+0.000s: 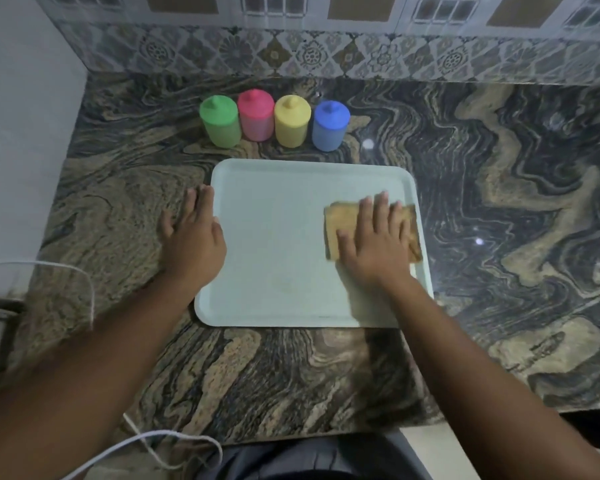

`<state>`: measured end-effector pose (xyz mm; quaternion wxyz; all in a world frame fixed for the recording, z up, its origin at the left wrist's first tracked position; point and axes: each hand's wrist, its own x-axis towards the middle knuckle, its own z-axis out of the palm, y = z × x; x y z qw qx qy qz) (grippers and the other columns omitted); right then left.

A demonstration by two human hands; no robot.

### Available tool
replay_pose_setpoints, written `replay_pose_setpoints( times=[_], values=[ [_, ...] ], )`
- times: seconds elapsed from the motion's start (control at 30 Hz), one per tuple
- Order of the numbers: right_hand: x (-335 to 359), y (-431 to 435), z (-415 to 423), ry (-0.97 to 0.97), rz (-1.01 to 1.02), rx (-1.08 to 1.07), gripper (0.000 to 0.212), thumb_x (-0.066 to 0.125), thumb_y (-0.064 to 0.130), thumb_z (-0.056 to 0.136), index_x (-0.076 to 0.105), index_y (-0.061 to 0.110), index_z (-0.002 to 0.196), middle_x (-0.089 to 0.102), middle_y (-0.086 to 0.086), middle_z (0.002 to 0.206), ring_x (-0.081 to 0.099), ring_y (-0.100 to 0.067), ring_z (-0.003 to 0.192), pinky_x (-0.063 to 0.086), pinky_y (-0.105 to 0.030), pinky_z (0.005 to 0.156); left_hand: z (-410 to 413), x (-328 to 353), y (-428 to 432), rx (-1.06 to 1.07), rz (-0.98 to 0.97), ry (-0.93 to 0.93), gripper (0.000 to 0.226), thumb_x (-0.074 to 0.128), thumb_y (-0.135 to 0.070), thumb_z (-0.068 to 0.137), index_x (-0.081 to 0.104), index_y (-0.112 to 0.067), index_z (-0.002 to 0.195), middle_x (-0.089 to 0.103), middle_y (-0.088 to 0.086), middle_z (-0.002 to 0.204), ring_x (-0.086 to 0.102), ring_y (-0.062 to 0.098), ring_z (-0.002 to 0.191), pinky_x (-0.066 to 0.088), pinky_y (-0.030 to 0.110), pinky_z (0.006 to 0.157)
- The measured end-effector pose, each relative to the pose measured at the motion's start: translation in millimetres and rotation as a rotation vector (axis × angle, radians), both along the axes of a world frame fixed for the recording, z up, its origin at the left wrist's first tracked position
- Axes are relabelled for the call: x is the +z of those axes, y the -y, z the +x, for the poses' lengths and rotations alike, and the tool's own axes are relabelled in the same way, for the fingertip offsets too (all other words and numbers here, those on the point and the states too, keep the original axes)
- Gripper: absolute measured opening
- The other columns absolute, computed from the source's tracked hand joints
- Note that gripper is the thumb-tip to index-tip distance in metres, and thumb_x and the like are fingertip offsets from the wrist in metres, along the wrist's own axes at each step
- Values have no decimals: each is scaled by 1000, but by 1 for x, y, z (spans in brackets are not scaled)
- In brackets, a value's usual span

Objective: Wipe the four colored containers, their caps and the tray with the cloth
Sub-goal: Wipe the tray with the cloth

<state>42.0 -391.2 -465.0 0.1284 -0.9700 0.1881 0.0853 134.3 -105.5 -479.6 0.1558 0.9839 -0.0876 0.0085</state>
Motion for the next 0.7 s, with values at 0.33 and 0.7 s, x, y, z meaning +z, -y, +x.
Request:
replay_pose_setpoints(
  times=[0.33, 0.7],
  values=[
    [-3, -103, -42, -56, 95, 432, 84, 14, 70, 97, -14, 25, 163, -29, -5, 168, -31, -32, 153, -16, -50, 125, 1, -1, 2, 3, 57, -54, 62, 27, -20, 101, 6, -13, 158, 14, 2, 167, 4, 14, 154, 2, 53, 122],
    [0, -94, 37, -56, 95, 231, 83, 29, 60, 103, -7, 17, 165, -20, -16, 170, -23, -42, 155, -9, -60, 125, 0, 0, 3, 19, 36, -62, 60, 28, -20, 102, 9, -16, 158, 13, 0, 167, 4, 11, 154, 1, 51, 122]
  ],
)
